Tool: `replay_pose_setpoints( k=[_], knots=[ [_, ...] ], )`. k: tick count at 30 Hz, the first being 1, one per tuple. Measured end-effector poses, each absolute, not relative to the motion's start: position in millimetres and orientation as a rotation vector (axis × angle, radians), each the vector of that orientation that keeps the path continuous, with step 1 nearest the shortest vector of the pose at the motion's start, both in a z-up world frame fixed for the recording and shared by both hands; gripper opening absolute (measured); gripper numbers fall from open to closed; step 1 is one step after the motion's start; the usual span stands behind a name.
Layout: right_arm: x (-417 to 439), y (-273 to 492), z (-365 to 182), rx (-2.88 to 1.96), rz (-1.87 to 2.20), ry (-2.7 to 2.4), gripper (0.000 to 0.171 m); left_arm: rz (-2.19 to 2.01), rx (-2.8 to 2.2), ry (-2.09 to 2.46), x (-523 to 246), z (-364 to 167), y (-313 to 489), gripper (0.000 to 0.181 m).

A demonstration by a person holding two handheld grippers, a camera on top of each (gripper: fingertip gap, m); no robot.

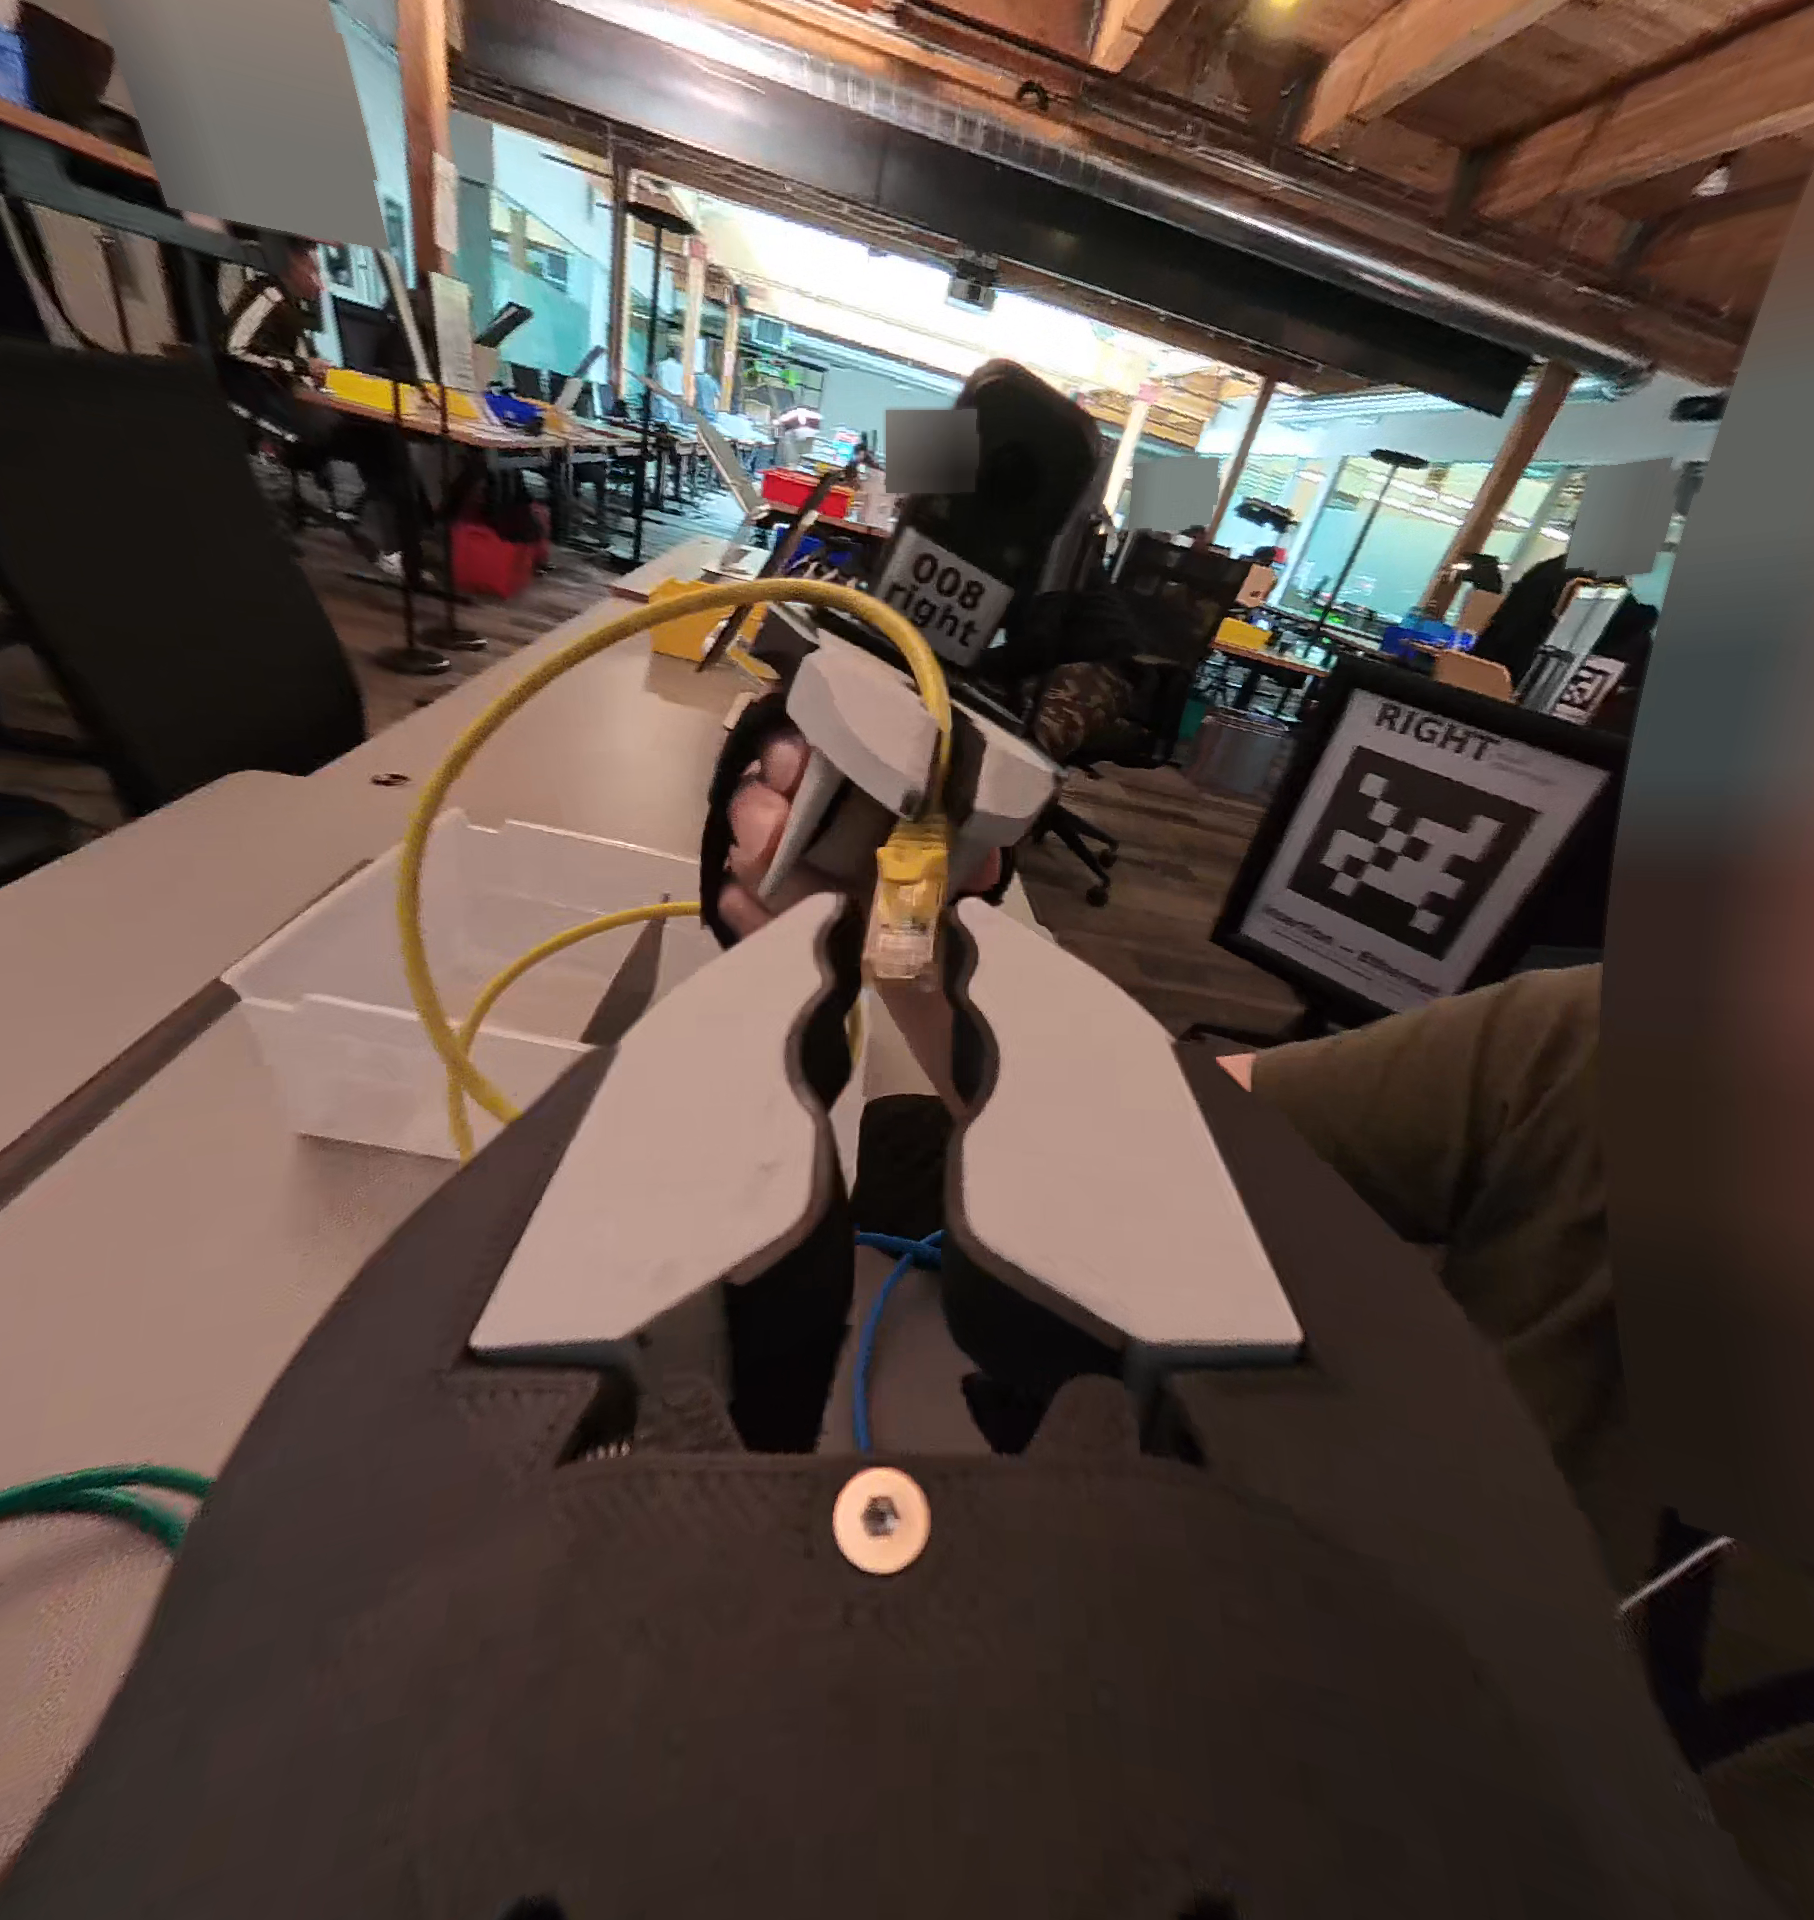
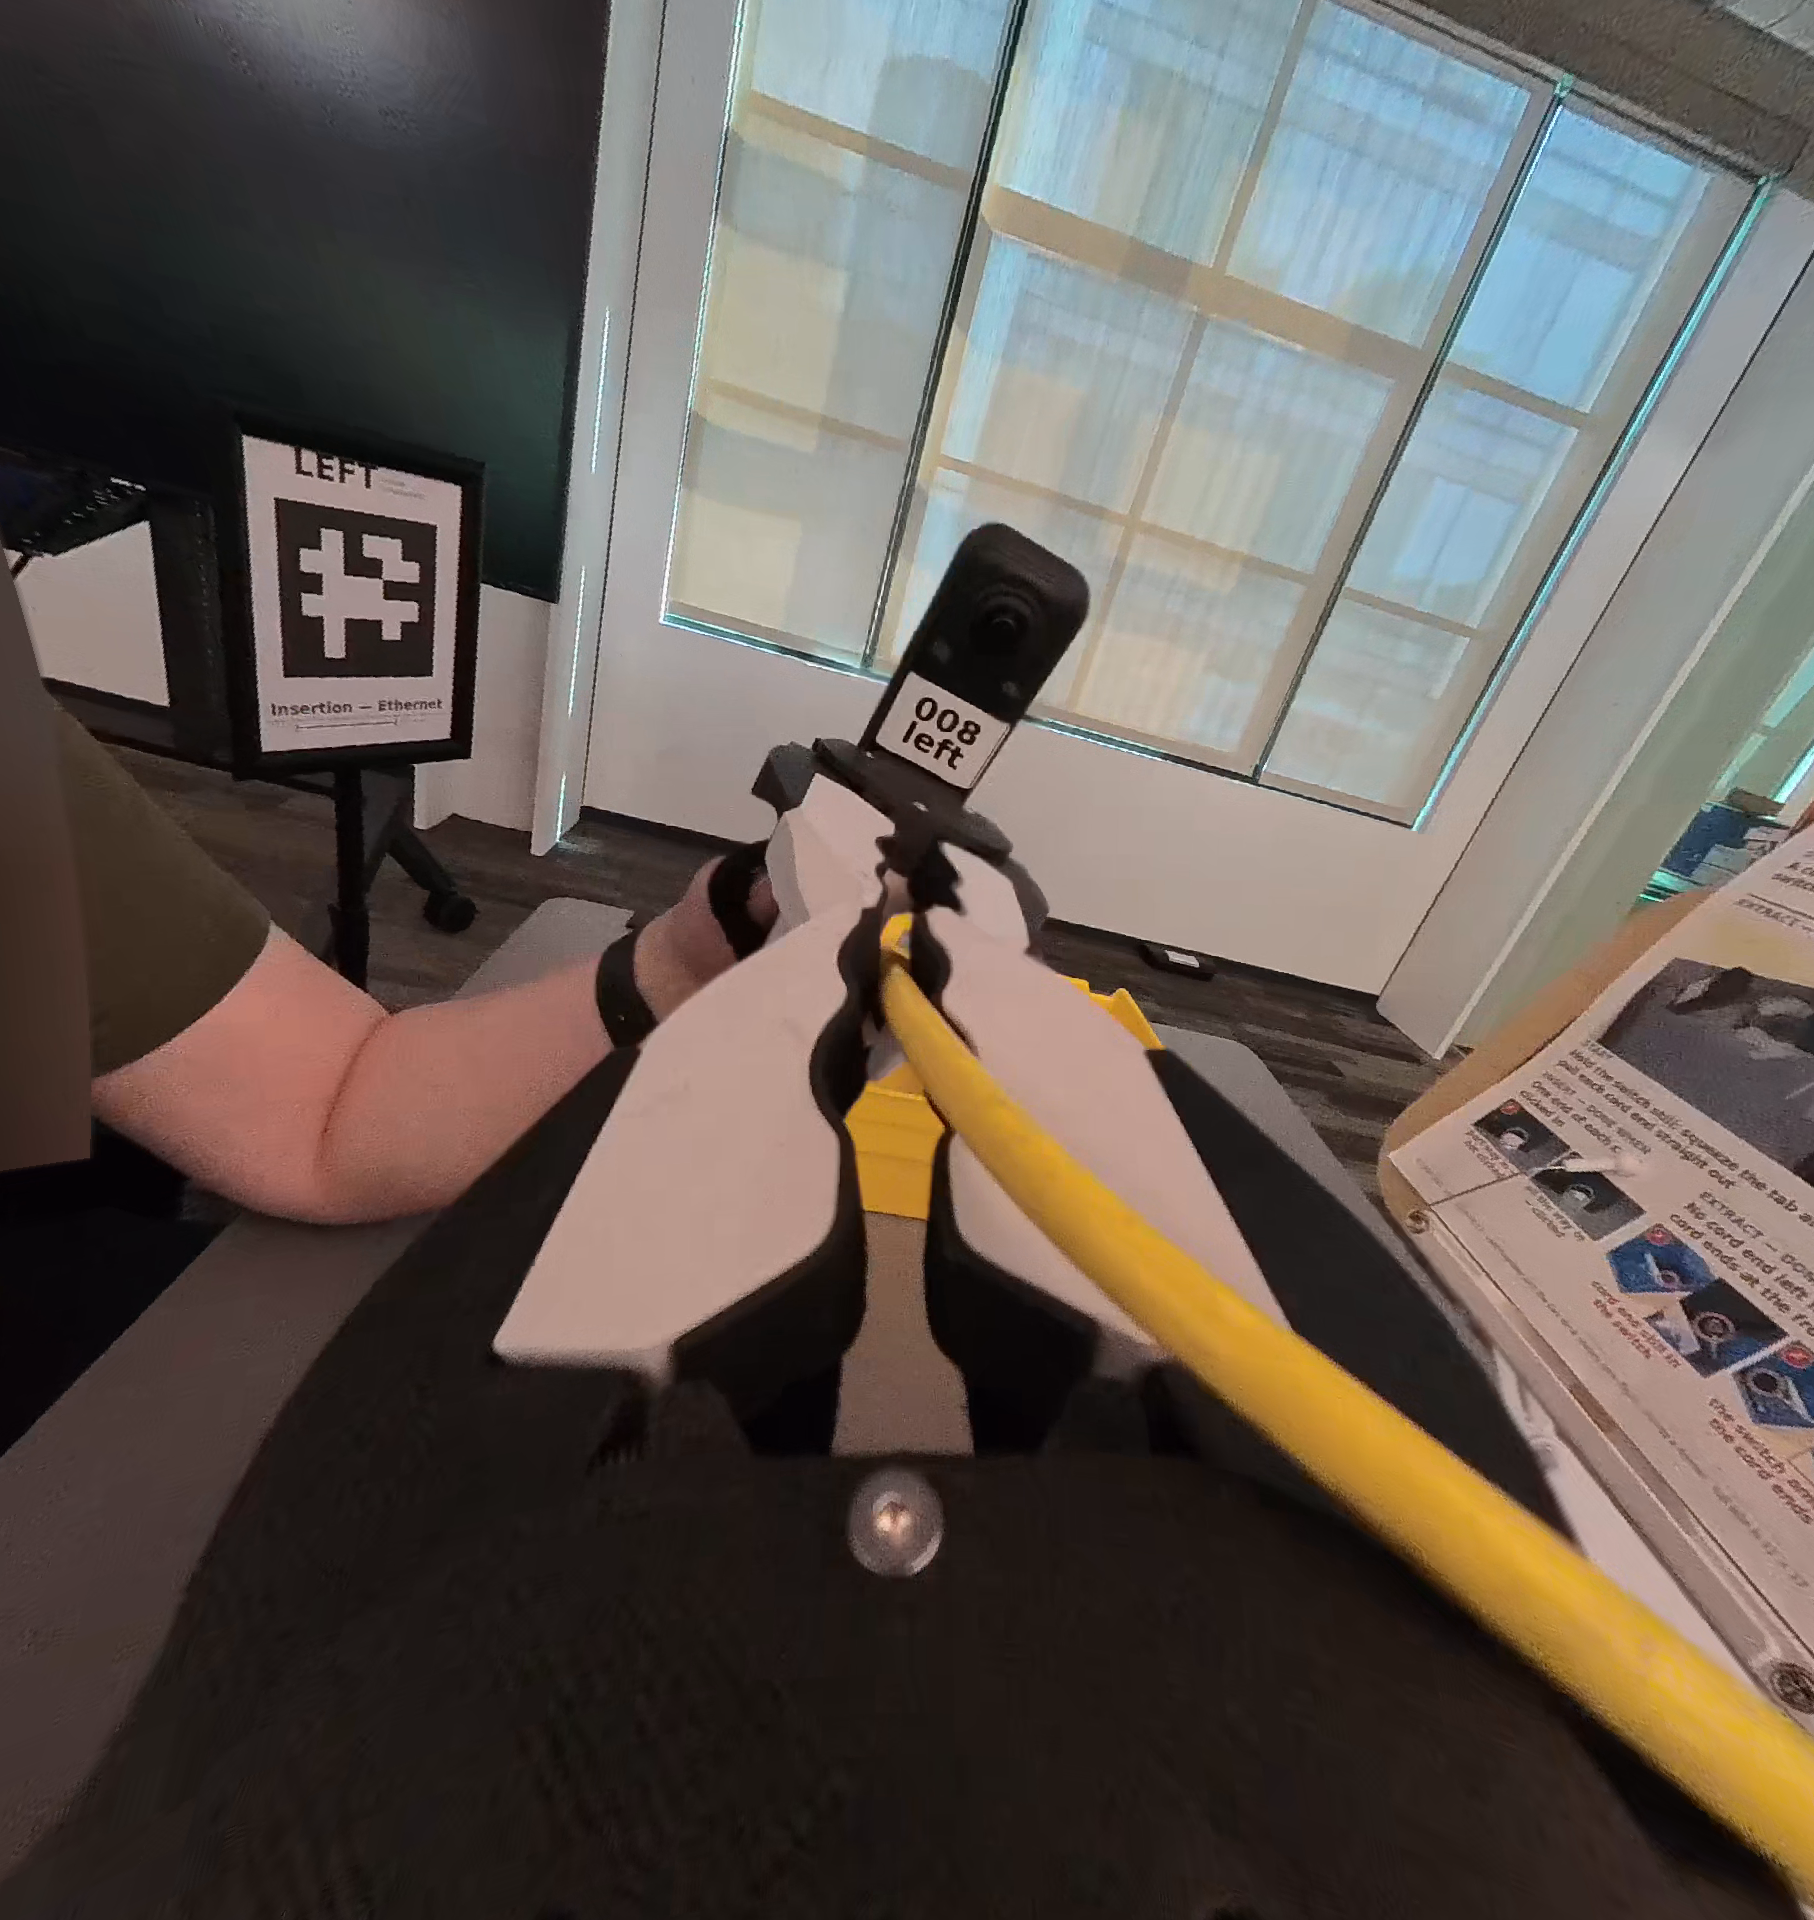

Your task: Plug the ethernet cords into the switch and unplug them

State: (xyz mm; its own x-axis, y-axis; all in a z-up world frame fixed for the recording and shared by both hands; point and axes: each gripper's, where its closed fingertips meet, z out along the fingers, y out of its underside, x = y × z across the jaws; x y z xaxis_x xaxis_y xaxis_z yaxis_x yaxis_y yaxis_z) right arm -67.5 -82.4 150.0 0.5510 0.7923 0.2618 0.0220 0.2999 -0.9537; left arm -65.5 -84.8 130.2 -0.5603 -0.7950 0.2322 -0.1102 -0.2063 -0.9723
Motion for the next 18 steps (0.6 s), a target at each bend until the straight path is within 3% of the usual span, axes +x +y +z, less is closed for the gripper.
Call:
replay_pose_setpoints(
  k=[1,4,7,12,18],
  knots=[
    [-66.9,-81.8,149.5,-1.166,0.599,-0.860,0.006,-1.795,-1.063,1.568,-64.9,129.3,-84.3,0.014],
    [-64.8,-77.2,142.4,-1.242,0.624,-0.850,0.009,-1.631,-1.045,1.610,-64.6,123.3,-81.7,0.013],
    [-66.9,-74.0,133.4,-1.328,0.679,-0.847,0.023,-1.455,-1.021,1.644,-66.0,119.7,-80.5,0.013],
    [-71.7,-68.2,125.0,-1.382,0.718,-0.843,0.013,-1.334,-1.038,1.653,-67.8,116.2,-74.7,0.012],
    [-74.8,-68.3,120.6,-1.382,0.748,-0.866,0.013,-1.317,-1.046,1.693,-70.4,111.4,-73.8,0.012]
  ],
)
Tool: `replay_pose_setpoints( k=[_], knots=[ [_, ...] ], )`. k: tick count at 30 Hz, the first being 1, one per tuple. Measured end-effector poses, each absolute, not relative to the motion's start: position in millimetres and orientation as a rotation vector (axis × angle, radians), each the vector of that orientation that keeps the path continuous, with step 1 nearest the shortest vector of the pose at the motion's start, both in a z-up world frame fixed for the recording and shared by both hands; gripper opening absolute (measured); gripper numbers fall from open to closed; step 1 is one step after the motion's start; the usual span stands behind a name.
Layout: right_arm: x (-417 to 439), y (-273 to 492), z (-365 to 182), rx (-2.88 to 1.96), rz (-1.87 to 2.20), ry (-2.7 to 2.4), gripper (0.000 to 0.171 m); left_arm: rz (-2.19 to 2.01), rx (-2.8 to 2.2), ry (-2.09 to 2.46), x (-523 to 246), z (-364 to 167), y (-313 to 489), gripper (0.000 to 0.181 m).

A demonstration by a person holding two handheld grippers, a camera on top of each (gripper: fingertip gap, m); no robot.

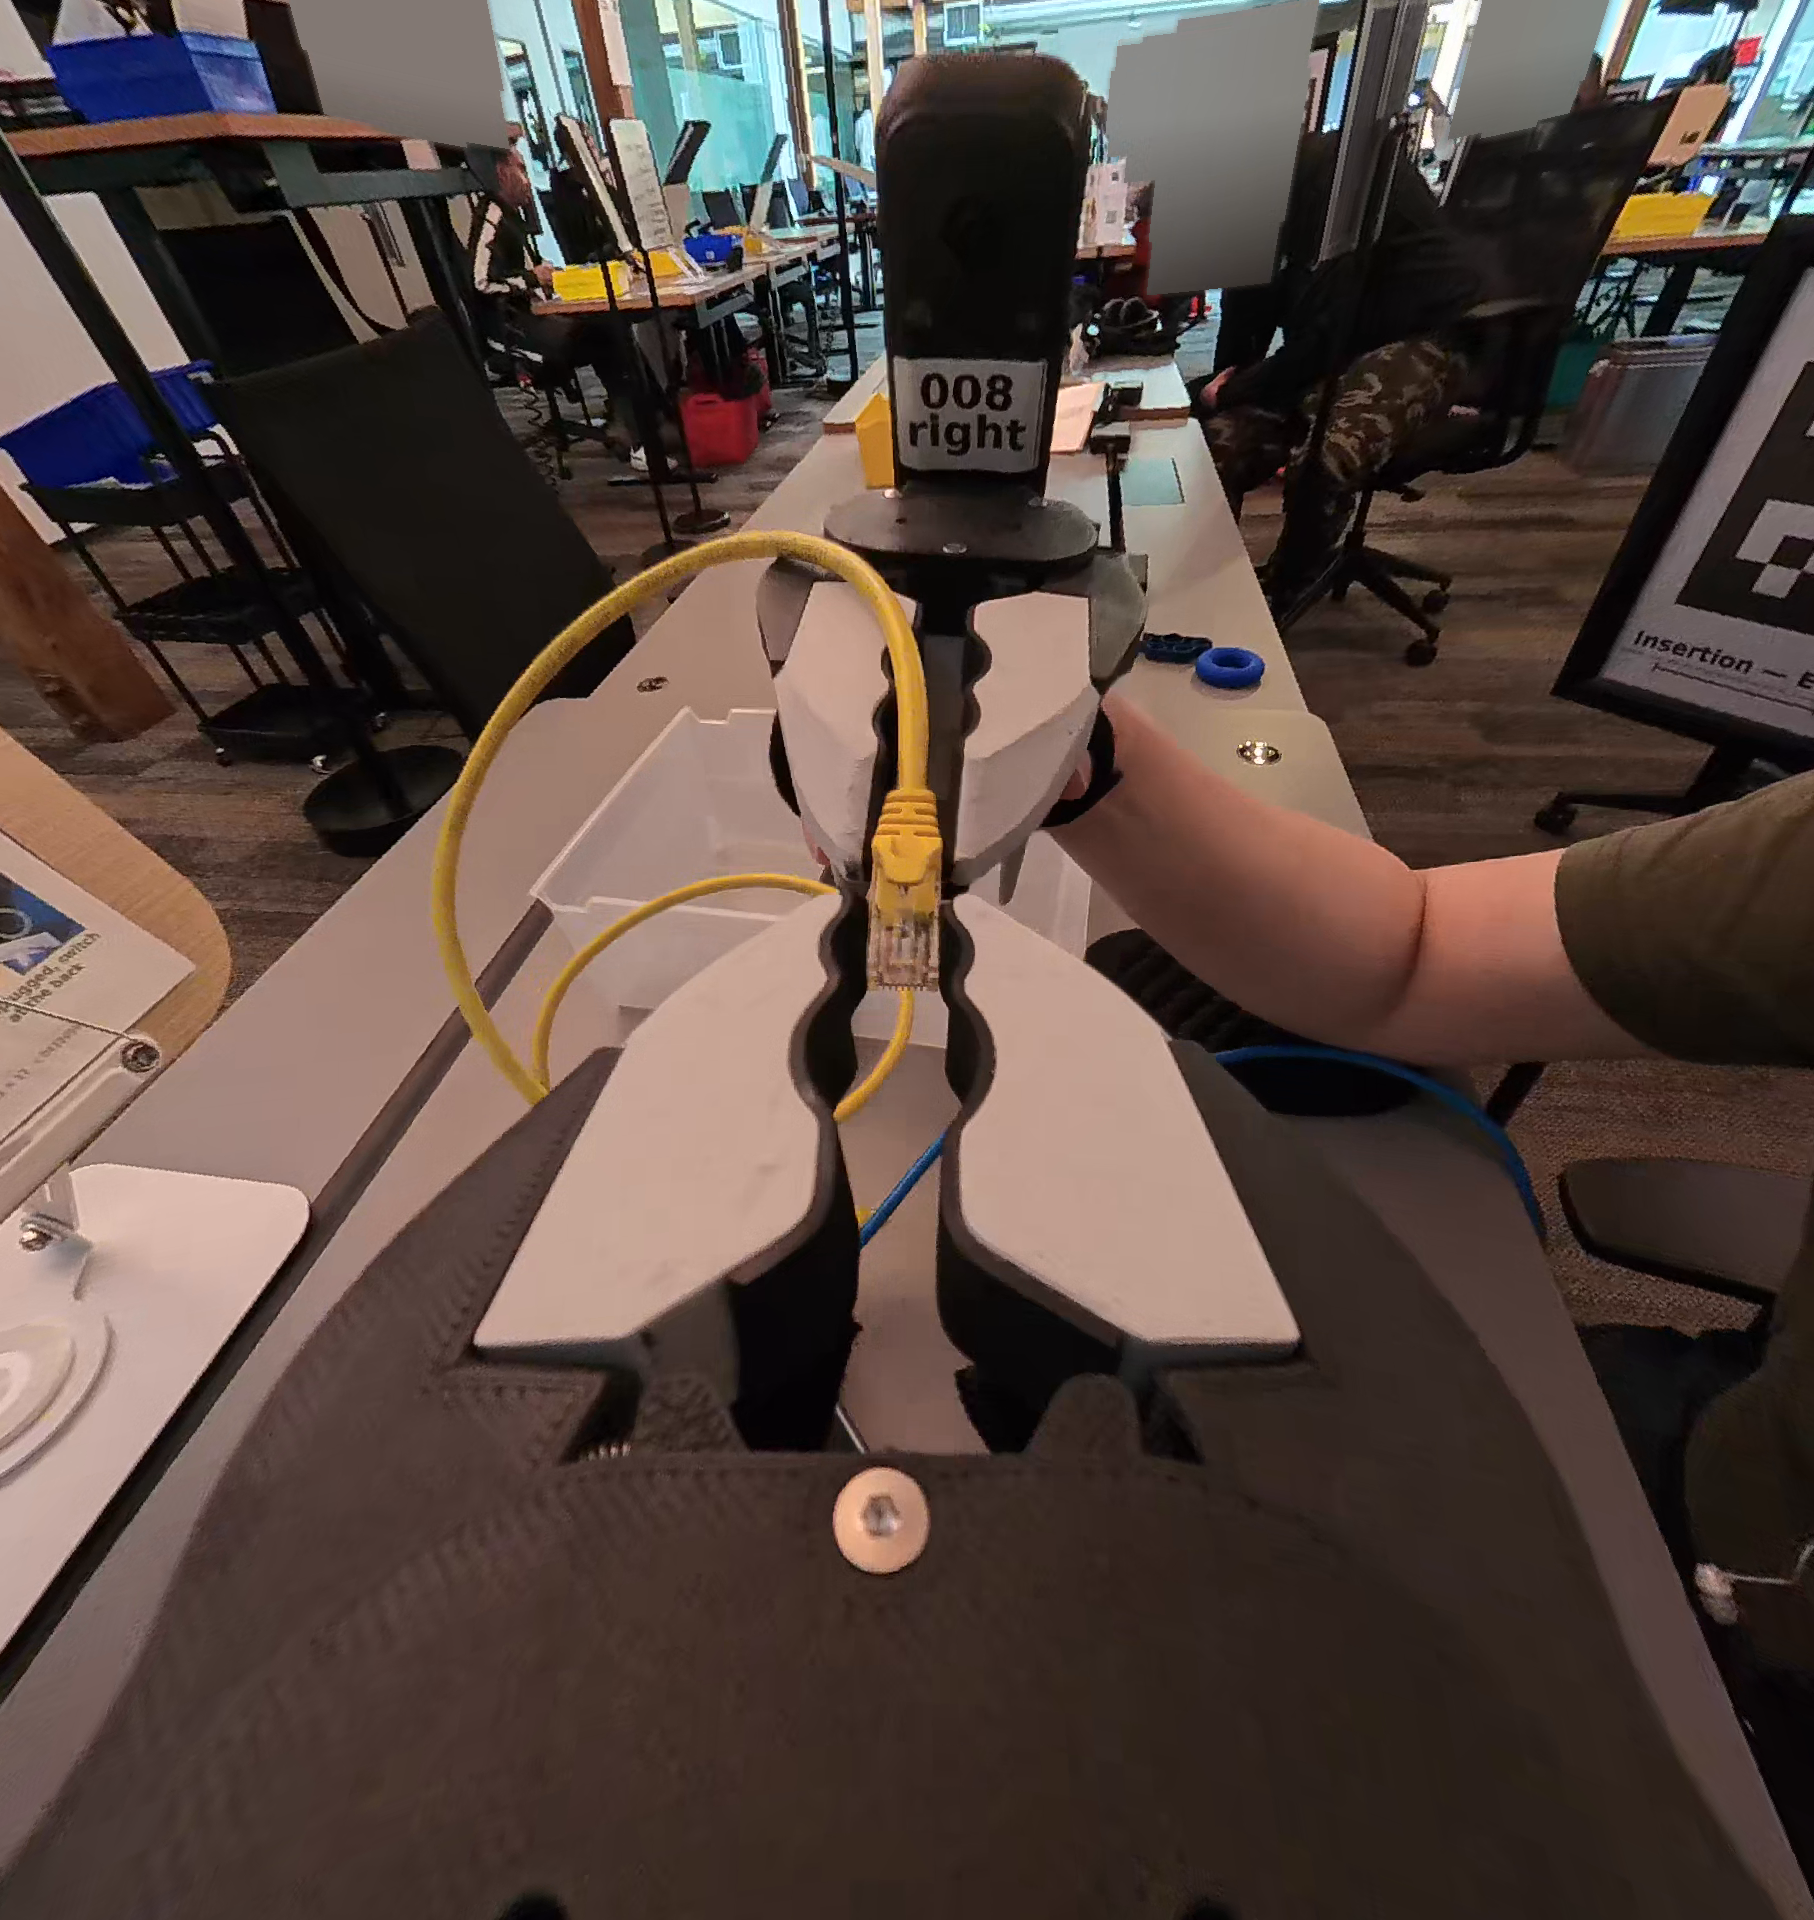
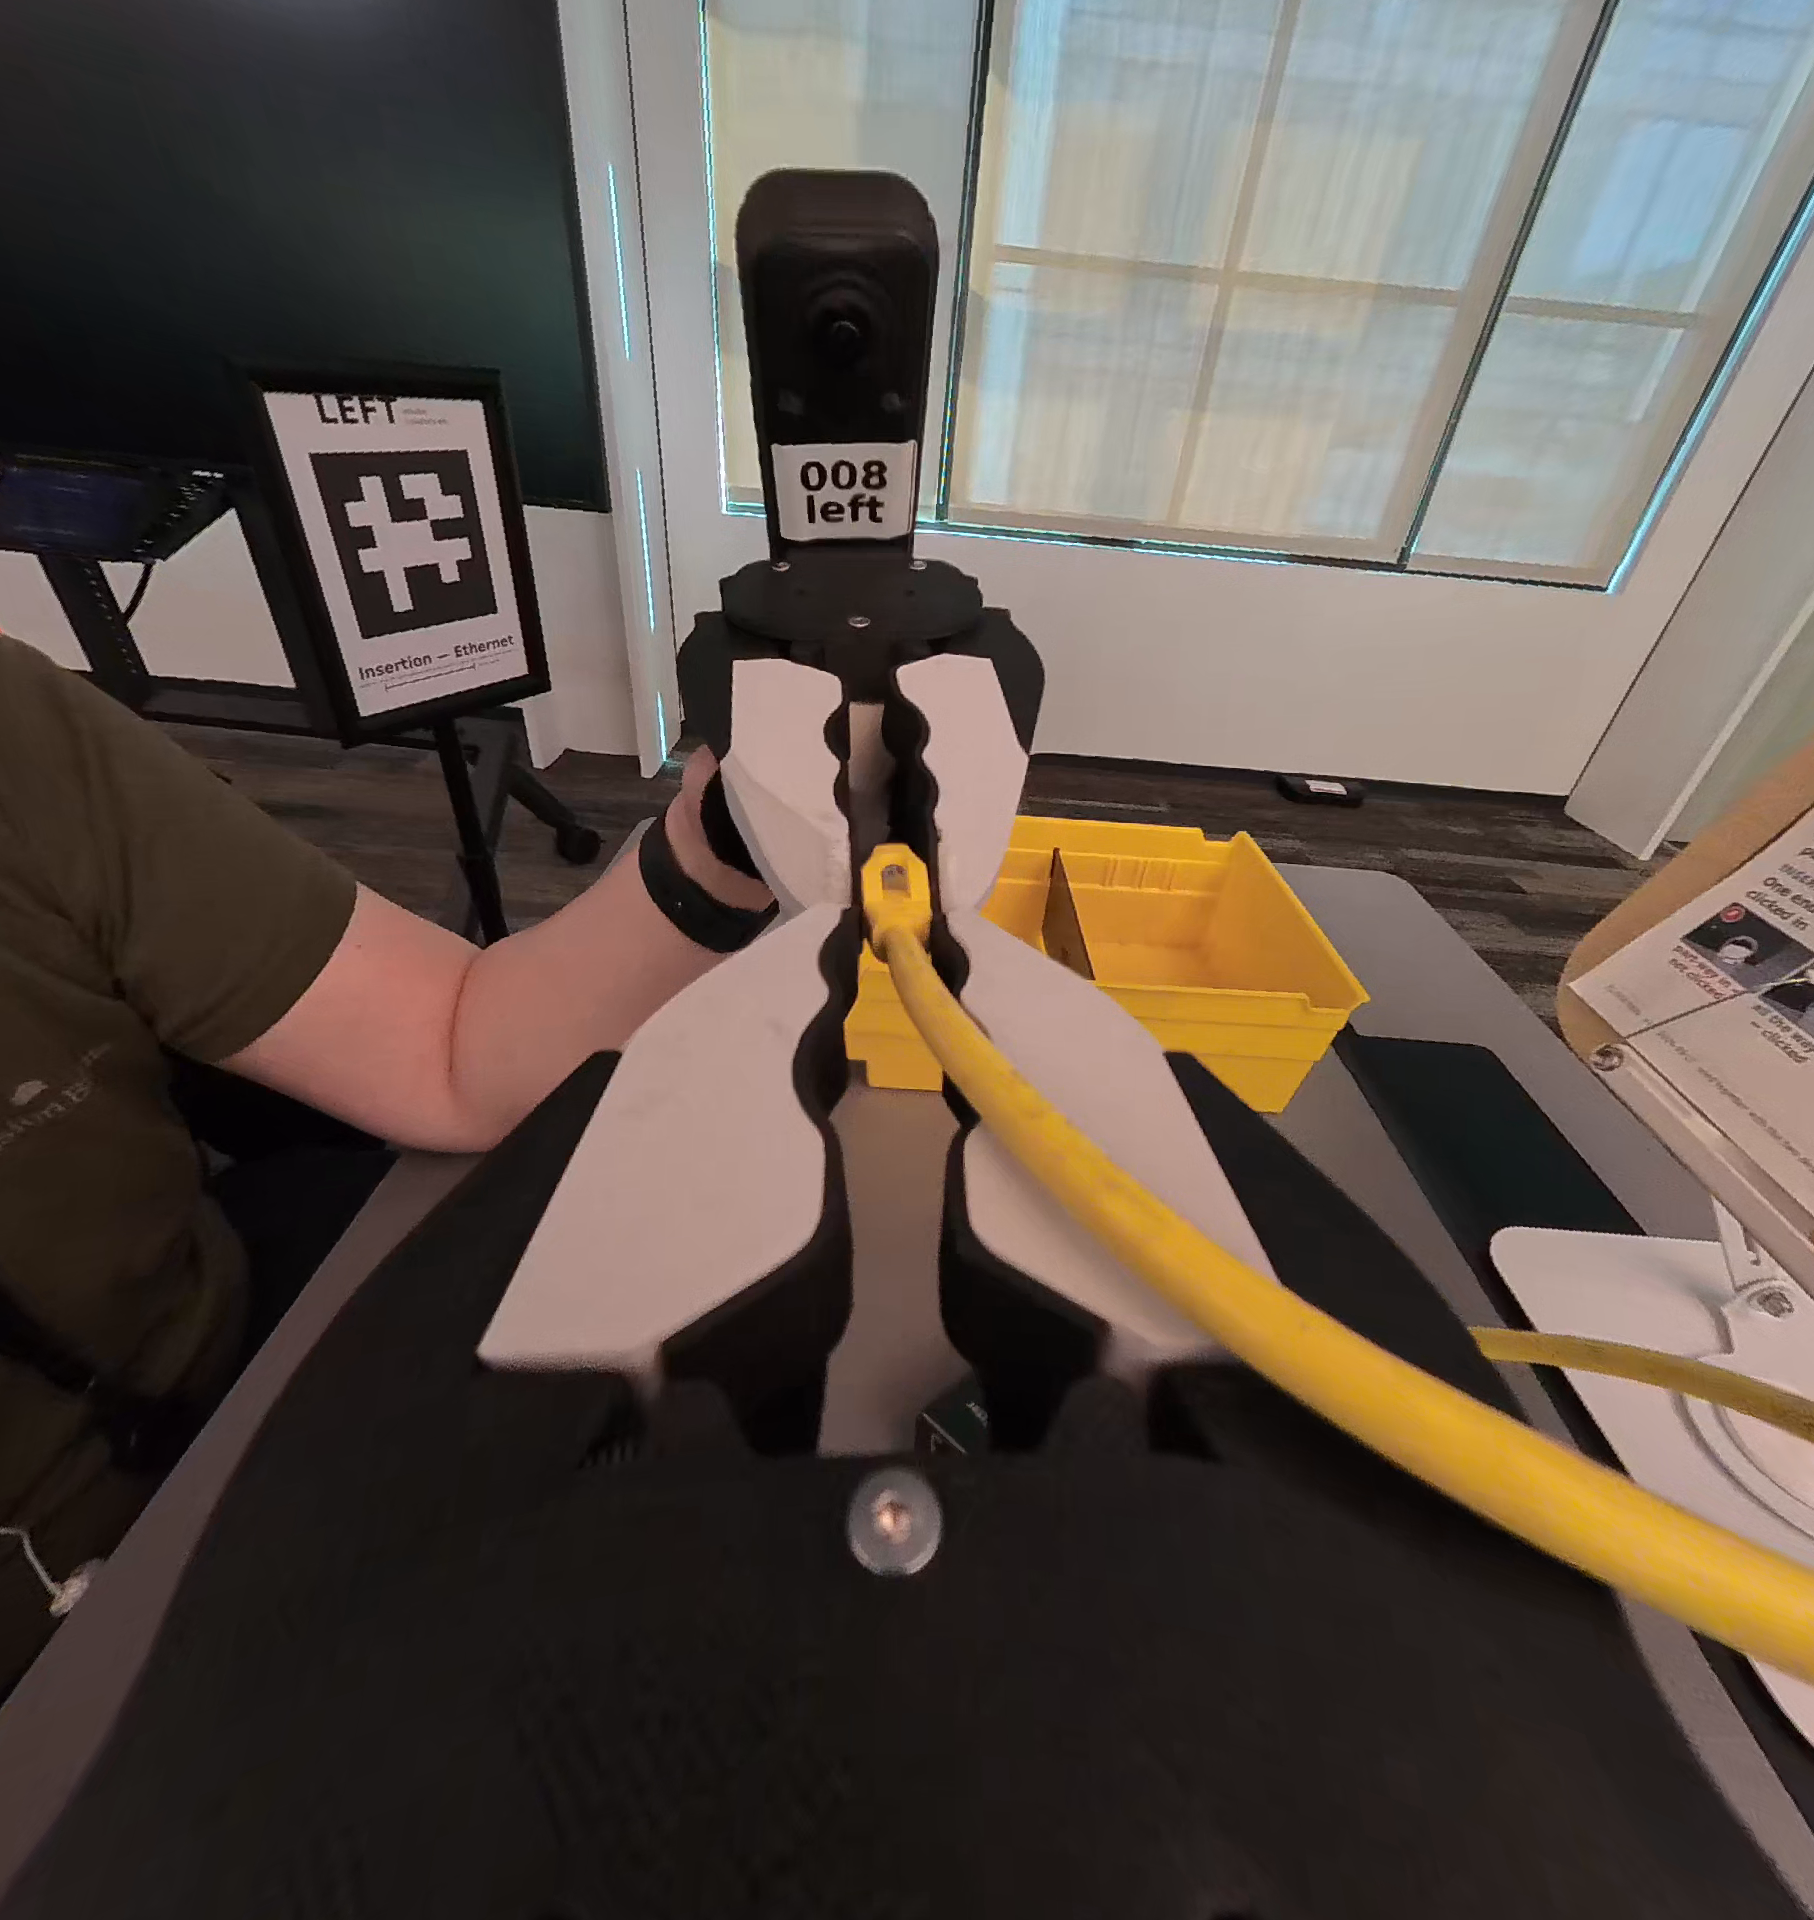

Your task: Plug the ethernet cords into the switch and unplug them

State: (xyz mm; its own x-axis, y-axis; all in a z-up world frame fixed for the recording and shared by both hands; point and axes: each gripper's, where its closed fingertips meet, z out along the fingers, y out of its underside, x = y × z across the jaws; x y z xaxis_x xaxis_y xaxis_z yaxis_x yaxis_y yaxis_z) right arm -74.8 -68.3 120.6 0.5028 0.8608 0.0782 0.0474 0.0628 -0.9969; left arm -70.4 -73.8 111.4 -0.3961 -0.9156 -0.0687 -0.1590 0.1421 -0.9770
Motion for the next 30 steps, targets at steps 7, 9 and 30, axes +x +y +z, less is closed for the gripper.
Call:
replay_pose_setpoints(
  k=[7,9,30],
  knots=[
    [-73.6,-67.3,116.1,-1.391,0.794,-0.873,0.012,-1.271,-1.051,1.720,-69.4,106.4,-72.4,0.012],
    [-72.8,-66.5,114.7,-1.384,0.763,-0.885,0.012,-1.250,-1.053,1.720,-68.5,105.4,-71.2,0.012],
    [-39.8,-96.9,159.8,-1.119,0.297,-0.924,0.012,-0.798,-1.767,1.778,-77.6,-35.2,6.4,0.079]
  ],
)
